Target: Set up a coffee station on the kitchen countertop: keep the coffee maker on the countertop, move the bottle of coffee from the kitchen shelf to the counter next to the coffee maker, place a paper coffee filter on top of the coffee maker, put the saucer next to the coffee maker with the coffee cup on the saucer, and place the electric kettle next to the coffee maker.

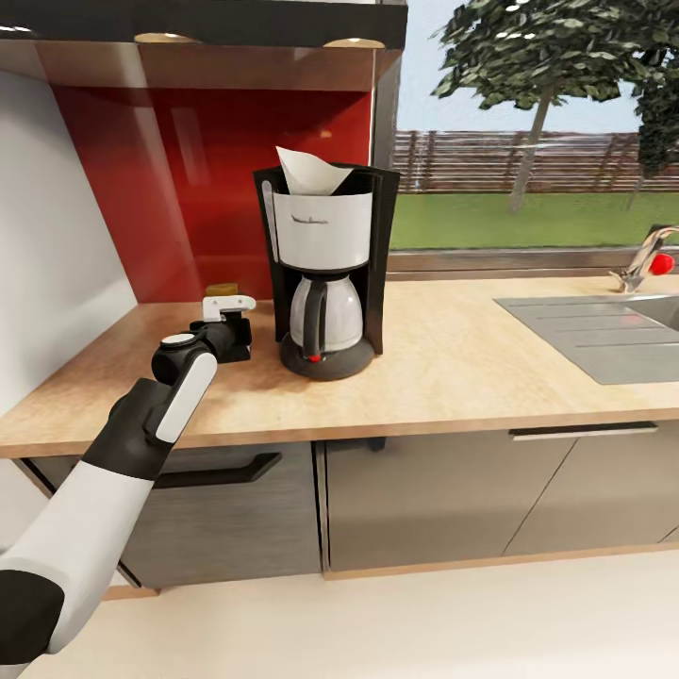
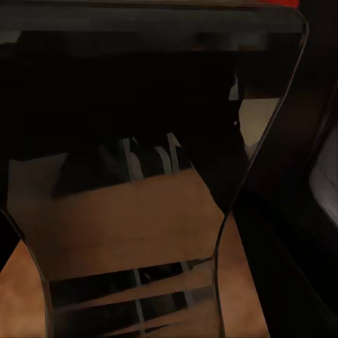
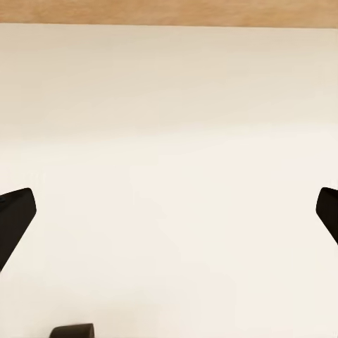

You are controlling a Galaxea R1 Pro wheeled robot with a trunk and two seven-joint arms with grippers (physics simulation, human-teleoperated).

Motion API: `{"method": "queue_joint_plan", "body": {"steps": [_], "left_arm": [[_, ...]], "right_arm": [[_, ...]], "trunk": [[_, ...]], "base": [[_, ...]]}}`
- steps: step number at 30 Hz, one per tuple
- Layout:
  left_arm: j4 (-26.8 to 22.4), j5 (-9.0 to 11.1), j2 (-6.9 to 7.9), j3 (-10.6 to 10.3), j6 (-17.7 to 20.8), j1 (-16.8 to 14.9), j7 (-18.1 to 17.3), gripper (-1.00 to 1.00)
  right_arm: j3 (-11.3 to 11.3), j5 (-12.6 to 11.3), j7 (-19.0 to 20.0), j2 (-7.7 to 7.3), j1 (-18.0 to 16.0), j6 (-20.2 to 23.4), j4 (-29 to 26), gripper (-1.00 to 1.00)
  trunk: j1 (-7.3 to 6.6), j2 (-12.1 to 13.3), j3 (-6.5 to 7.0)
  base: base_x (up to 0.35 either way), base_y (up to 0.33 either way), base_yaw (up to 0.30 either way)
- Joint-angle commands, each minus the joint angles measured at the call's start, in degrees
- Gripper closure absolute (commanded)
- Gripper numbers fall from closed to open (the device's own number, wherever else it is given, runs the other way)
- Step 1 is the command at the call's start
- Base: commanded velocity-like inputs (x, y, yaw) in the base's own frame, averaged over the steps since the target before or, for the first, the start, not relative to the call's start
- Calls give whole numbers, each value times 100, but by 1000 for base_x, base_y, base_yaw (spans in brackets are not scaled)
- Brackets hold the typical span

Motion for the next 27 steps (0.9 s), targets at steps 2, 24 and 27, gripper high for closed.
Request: {"method": "queue_joint_plan", "body": {"steps": [2, 24, 27], "left_arm": [[-3, 54, 6, -16, 9, -6, 52, 100], [-39, 54, 6, -16, 10, -6, 52, 100], [-38, 54, 6, -16, 10, -6, 52, 100]], "right_arm": [[-25, 60, -2, -2, -3, -13, 1, -100], [-25, 61, -2, -4, -3, -11, 4, -100], [-25, 65, -2, -4, -3, -11, 4, -100]], "trunk": [[43, -83, -41], [87, -163, -77], [87, -163, -77]], "base": [[0, 0, 0], [0, 0, 0], [67, 0, 0]]}}
